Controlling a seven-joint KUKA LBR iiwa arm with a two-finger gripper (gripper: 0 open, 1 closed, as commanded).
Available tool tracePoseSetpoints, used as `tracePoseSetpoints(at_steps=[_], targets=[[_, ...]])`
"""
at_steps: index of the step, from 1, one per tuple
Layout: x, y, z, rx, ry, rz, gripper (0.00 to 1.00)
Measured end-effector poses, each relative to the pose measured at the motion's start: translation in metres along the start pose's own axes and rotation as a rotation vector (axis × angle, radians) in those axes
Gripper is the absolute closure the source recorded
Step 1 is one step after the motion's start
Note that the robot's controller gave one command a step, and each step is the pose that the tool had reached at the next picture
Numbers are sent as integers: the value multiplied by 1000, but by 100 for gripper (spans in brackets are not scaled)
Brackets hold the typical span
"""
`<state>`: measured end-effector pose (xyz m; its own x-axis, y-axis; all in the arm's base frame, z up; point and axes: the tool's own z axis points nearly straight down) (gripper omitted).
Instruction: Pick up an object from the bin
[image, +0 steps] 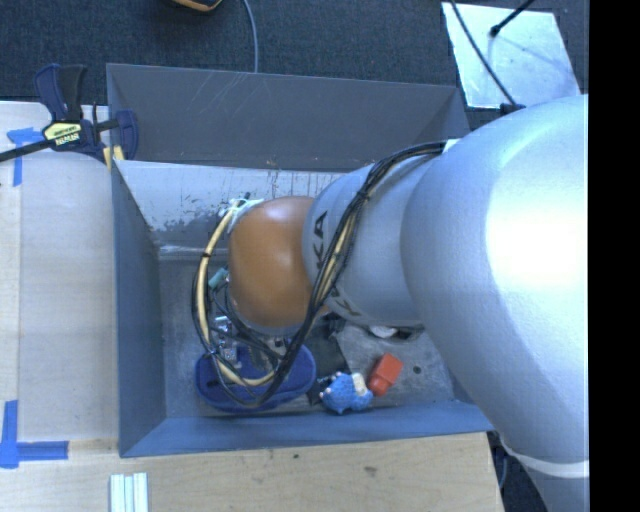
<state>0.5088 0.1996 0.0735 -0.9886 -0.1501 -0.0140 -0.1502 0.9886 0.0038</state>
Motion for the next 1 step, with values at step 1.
tracePoseSetpoints(at_steps=[1], targets=[[-72, 11, -133, 1, 0, -18, 100]])
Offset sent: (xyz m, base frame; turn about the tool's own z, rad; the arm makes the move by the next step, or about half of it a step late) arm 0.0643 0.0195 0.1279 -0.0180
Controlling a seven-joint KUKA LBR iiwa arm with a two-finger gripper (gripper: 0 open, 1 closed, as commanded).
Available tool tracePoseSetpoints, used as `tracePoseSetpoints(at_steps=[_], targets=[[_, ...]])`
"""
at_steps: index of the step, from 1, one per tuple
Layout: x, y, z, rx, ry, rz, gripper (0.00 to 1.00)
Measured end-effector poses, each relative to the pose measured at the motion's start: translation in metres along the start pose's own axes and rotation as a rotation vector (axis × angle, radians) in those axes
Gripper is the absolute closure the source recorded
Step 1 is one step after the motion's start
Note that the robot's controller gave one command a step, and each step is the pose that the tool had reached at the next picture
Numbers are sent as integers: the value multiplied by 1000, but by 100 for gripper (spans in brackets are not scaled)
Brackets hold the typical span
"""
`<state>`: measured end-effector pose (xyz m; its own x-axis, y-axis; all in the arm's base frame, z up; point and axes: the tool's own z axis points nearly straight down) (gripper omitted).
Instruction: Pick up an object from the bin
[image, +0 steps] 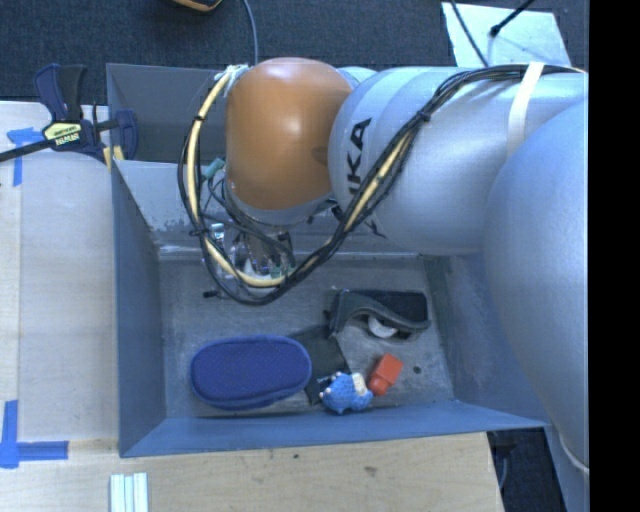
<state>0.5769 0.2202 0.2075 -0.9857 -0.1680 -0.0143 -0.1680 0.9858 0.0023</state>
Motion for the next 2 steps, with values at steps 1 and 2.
tracePoseSetpoints(at_steps=[1, 2], targets=[[-31, 20, 50, 0, 11, -130, 100], [-31, 19, 48, 0, 8, -128, 0]])
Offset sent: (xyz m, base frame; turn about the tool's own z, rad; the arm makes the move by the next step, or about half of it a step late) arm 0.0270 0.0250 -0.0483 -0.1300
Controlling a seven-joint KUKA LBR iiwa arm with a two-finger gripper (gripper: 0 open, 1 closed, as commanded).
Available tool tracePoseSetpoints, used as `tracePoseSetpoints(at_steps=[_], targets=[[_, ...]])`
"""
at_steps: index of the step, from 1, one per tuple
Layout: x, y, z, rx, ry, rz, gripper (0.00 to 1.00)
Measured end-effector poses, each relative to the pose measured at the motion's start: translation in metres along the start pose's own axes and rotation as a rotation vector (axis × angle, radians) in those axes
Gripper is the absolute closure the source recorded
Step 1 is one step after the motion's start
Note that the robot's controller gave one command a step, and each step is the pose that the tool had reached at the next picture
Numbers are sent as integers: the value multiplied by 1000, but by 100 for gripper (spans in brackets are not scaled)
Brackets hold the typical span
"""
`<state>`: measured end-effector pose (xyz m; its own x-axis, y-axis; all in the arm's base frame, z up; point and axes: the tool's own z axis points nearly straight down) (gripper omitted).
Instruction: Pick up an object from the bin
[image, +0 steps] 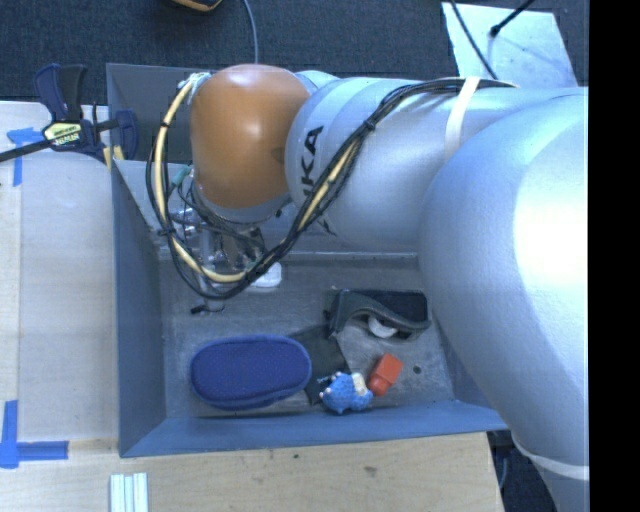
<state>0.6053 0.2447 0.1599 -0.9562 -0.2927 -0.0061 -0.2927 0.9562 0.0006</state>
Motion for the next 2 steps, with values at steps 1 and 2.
tracePoseSetpoints(at_steps=[1, 2], targets=[[92, -16, 58, -1, 11, -285, 0], [132, -27, 87, -1, -7, -380, 0]])
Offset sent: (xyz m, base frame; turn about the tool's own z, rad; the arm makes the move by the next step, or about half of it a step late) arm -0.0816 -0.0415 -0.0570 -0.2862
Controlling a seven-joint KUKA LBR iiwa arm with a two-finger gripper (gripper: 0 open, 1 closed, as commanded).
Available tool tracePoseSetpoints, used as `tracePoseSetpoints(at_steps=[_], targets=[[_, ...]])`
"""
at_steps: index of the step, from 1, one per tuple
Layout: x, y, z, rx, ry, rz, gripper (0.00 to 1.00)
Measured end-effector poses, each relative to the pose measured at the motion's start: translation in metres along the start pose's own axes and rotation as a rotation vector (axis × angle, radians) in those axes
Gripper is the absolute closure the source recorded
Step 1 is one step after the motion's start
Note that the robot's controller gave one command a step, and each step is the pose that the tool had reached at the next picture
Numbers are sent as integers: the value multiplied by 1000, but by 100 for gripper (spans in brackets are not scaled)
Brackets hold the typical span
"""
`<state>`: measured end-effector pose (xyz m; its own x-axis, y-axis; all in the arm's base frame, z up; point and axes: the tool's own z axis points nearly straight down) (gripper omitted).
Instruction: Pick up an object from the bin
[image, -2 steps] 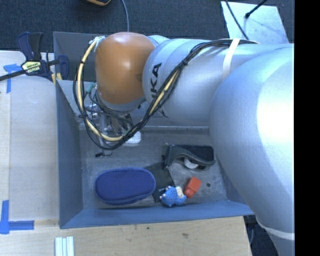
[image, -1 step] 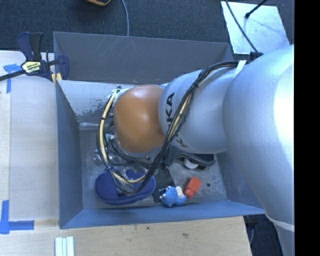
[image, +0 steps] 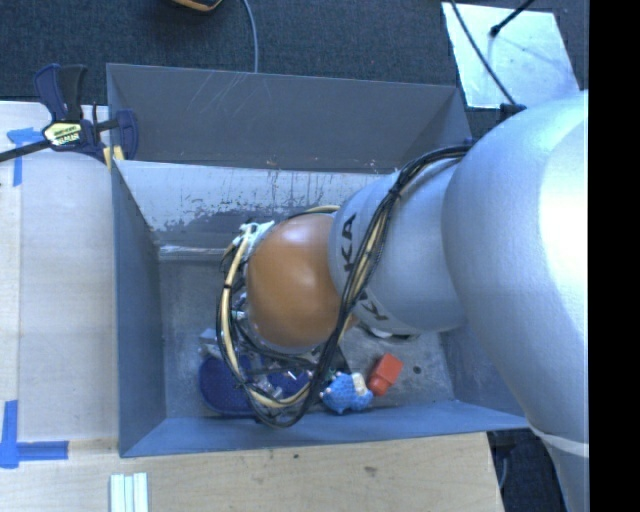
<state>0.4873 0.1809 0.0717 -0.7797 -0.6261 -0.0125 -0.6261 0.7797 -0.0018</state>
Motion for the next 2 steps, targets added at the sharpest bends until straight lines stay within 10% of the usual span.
tracePoseSetpoints(at_steps=[1, 2], targets=[[-4, -2, -3, 4, -13, 3, 100], [-55, 16, -199, 1, -1, -32, 100]])
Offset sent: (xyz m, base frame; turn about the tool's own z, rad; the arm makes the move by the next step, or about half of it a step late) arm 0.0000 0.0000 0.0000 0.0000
